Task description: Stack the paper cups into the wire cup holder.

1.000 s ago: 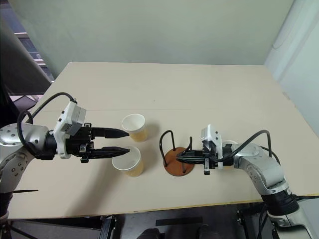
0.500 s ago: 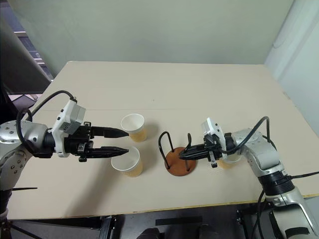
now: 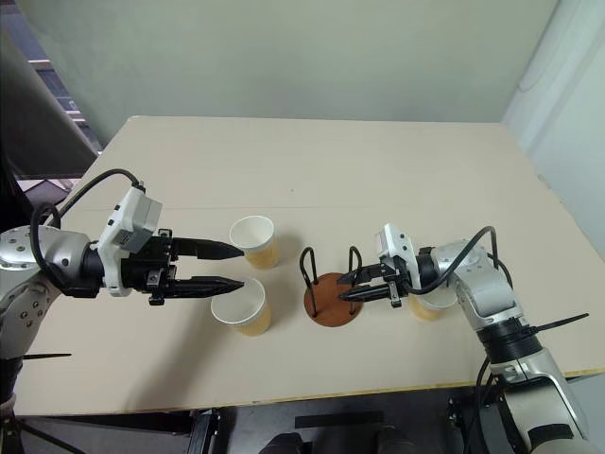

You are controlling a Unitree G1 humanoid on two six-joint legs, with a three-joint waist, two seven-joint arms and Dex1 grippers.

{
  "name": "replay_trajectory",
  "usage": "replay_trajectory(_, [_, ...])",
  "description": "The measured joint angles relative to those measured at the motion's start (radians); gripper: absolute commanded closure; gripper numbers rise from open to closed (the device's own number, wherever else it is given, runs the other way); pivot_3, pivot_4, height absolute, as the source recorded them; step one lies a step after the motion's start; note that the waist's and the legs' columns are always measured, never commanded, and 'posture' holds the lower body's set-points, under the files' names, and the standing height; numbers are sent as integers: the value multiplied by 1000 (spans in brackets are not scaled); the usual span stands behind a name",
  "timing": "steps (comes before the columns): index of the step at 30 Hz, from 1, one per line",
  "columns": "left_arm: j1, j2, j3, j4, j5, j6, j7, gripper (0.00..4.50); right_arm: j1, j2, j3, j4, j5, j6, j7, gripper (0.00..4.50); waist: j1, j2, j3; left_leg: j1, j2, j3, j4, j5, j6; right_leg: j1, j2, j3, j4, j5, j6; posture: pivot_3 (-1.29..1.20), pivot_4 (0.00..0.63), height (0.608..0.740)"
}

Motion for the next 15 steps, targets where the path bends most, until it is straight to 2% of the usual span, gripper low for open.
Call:
replay_trajectory(4, [-17,-3,-22,11,7,-3,-14,1684,0,-18,1,-1,-23,-21,13,888,1,0,0,0,0,0,0,0,0,0,0,0,0,0,0,0,150,740])
replay_trajectory(8, [-30,-5,-31,18,15,-8,-26,1684,-18,-100,0,-26,-33,-26,61,888,1,0,1,-1,0,0,0,0,0,0,0,0,0,0,0,0,150,740])
replay_trajectory(15, [-55,-27,-45,40,18,-16,-52,1684,-54,-251,-38,-200,-14,-24,140,888,2,0,1,0,0,1,0,0,0,0,0,1,0,0,0,0,150,740])
